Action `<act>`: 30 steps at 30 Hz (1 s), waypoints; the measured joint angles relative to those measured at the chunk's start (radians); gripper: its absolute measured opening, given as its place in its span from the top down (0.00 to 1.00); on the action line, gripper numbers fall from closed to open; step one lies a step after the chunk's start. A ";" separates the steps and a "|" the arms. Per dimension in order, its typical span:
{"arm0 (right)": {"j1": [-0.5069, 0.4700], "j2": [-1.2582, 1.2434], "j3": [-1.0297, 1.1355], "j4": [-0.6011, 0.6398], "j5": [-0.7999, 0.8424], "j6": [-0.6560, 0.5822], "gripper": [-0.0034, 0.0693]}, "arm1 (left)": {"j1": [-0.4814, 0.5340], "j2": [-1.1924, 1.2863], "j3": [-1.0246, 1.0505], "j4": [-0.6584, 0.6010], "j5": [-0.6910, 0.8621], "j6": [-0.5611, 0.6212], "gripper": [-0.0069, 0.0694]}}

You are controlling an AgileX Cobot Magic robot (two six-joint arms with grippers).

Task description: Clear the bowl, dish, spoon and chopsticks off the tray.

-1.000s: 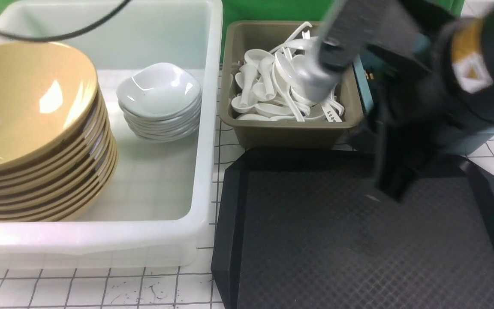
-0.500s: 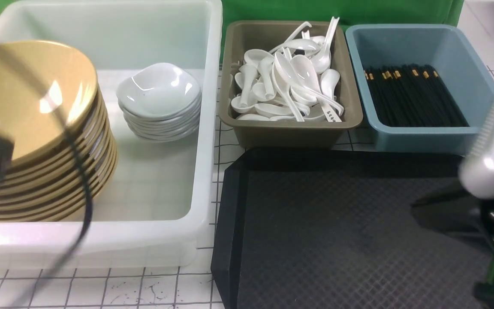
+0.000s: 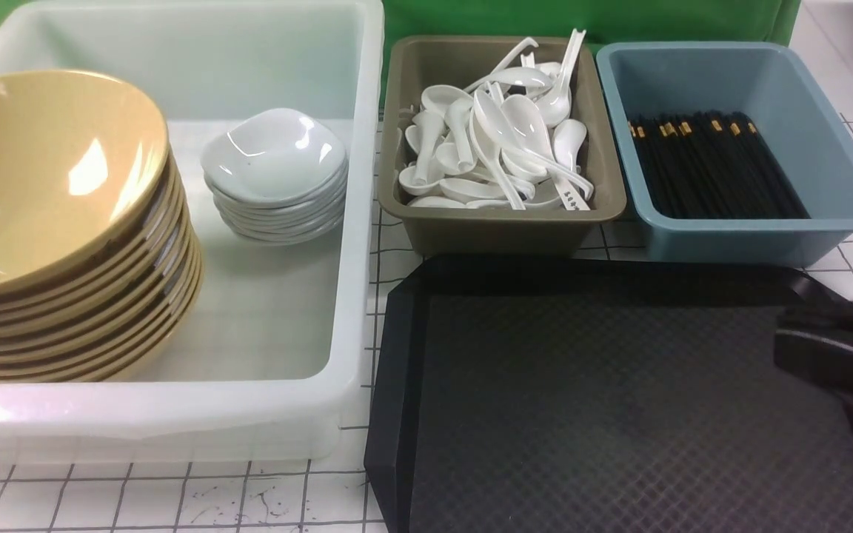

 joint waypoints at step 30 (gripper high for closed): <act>-0.147 -0.149 0.186 -0.082 -0.170 0.039 0.86 | 0.000 -0.070 0.040 0.002 0.005 0.000 0.93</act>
